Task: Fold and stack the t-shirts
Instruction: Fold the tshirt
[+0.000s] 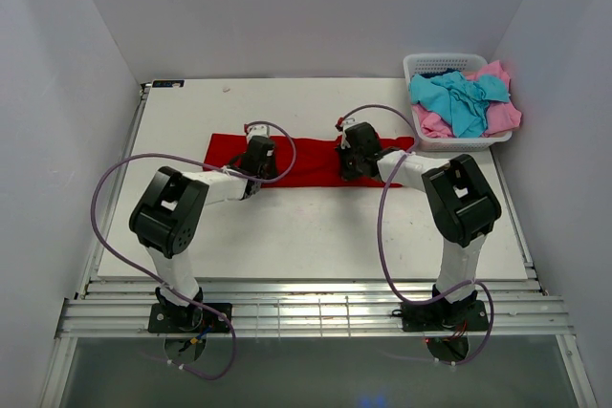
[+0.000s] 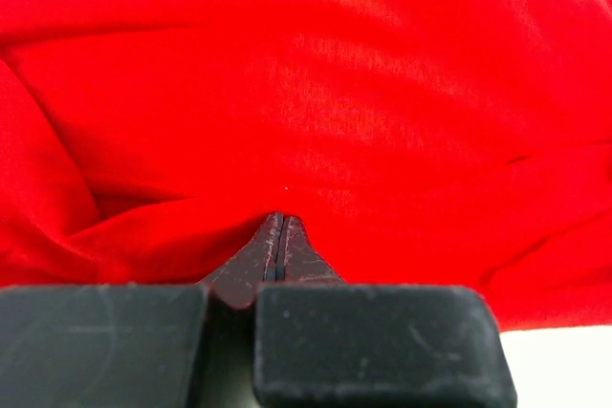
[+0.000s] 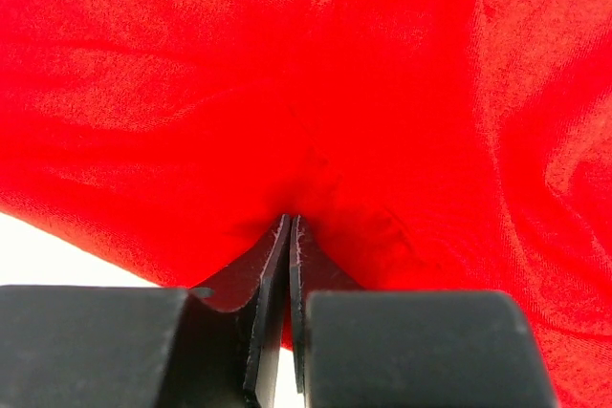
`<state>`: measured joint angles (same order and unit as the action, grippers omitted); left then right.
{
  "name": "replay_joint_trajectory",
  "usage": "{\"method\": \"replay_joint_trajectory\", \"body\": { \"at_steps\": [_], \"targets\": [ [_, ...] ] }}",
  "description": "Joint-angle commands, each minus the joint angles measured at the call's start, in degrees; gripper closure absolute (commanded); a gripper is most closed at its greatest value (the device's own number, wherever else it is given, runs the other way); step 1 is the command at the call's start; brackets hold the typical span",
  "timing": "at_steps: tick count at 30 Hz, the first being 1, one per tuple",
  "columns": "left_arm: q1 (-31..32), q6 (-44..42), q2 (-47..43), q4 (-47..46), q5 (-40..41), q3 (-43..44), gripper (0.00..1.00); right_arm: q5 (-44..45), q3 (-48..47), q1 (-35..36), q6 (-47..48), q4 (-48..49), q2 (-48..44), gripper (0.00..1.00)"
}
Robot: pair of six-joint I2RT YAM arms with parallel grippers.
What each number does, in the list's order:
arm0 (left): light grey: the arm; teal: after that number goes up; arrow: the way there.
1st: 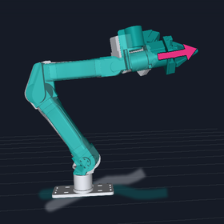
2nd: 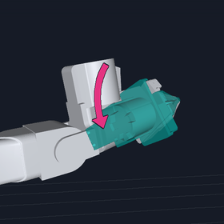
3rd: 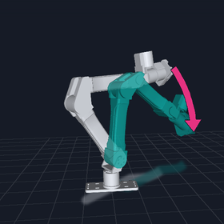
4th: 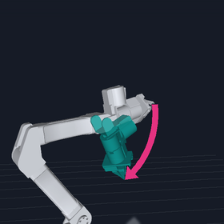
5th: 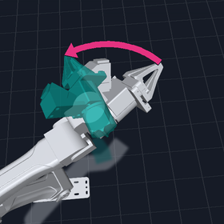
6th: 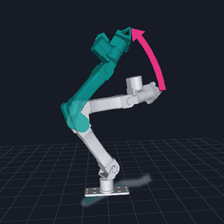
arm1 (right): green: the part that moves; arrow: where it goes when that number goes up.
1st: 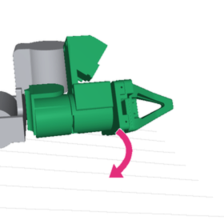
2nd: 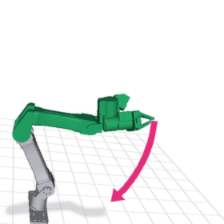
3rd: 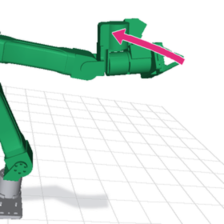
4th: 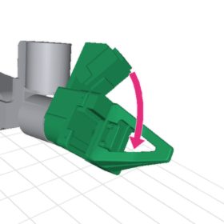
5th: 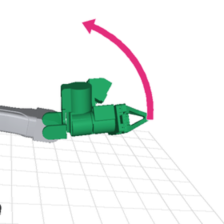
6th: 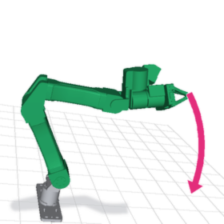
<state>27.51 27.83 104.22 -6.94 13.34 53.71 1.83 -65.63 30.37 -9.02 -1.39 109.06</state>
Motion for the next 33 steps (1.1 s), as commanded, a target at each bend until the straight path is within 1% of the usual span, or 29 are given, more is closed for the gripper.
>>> {"method": "replay_joint_trajectory", "body": {
  "at_steps": [1, 6, 16, 20, 24, 30, 33],
  "targets": [
    [0.1, -1.3, 1.1, -1.1, 2.7, 2.4, 1.0, 1.2, 2.6, 0.6, -0.7, -3.5, -1.1, 0.91],
    [-0.1, -1.4, 3.8, -1.4, 3.6, 4.2, 1.0, 1.5, 3.4, 0.7, -1.1, -4.1, -1.6, 0.91],
    [-2.5, -0.2, 4.4, -2.3, 4.6, 5.3, 1.0, 2.5, 5.4, 0.8, -0.8, -5.2, -2.4, 0.92],
    [-3.0, -0.7, 3.0, -2.4, 7.3, 5.2, 1.0, 3.3, 5.3, 0.8, -0.8, -5.9, -2.6, 0.92],
    [-5.4, -1.3, 1.2, -1.9, 7.5, 3.9, 1.0, 4.2, 5.9, 0.8, -0.7, -6.8, -4.1, 0.92],
    [-10.3, -0.1, -0.7, -1.7, 7.8, -0.5, 1.0, 4.9, 8.8, 0.8, -0.8, -7.0, -7.1, 0.92],
    [-10.9, 0.0, -1.7, -0.8, 9.2, -1.2, 1.0, 5.5, 9.9, 0.8, -1.0, -7.3, -8.0, 0.92]
  ]
}}
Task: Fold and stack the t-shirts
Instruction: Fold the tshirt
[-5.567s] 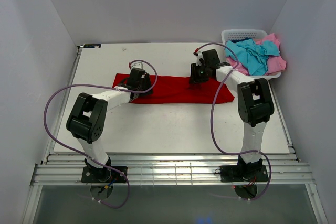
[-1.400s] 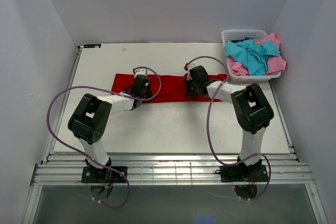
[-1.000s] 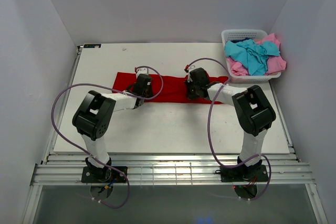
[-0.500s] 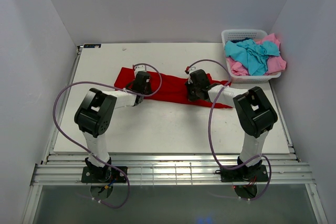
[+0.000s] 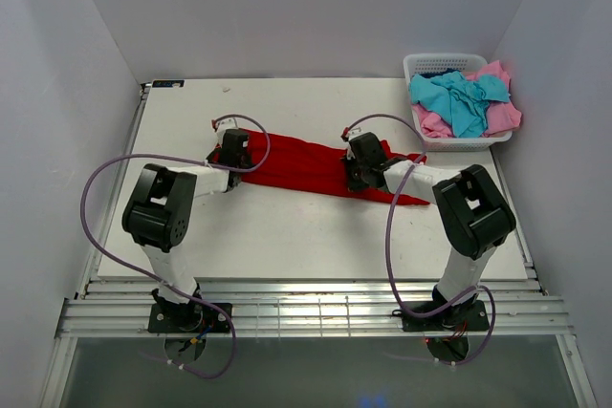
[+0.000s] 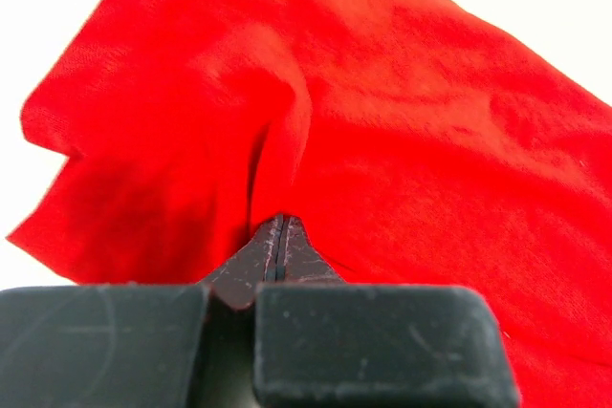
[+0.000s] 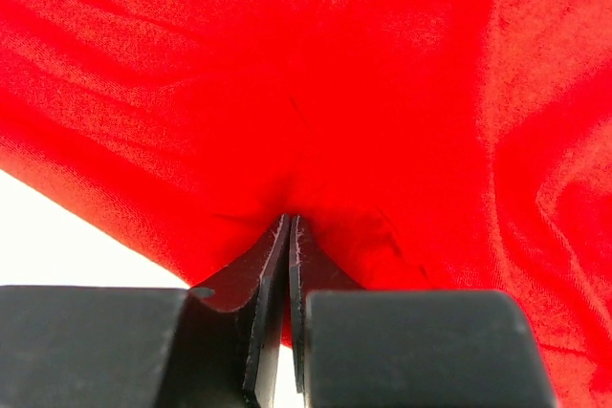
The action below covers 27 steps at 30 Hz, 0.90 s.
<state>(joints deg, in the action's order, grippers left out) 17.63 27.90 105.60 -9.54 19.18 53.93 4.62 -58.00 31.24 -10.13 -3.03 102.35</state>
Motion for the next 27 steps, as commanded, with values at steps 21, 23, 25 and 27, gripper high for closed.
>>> {"method": "replay_joint_trajectory", "body": {
  "at_steps": [21, 23, 25, 27],
  "targets": [
    [-3.4, 2.9, -30.0, 2.4, 6.0, -12.2, 1.0, 5.5, 1.3, 0.0, 1.5, -4.2, -10.3, 0.78],
    [-2.8, 1.9, -33.2, 0.9, 3.9, -11.9, 0.91, 8.3, 0.3, 0.0, 1.8, -4.4, -13.6, 0.74],
    [-2.6, 0.2, -34.7, -0.9, 0.3, -10.7, 0.8, 11.5, -0.3, 0.0, 2.1, -5.0, -17.8, 0.72],
    [-2.5, -0.6, -31.9, -1.2, -1.4, -9.4, 0.69, 13.6, -0.9, 0.0, 2.0, -7.2, -20.3, 0.69]
  ]
}}
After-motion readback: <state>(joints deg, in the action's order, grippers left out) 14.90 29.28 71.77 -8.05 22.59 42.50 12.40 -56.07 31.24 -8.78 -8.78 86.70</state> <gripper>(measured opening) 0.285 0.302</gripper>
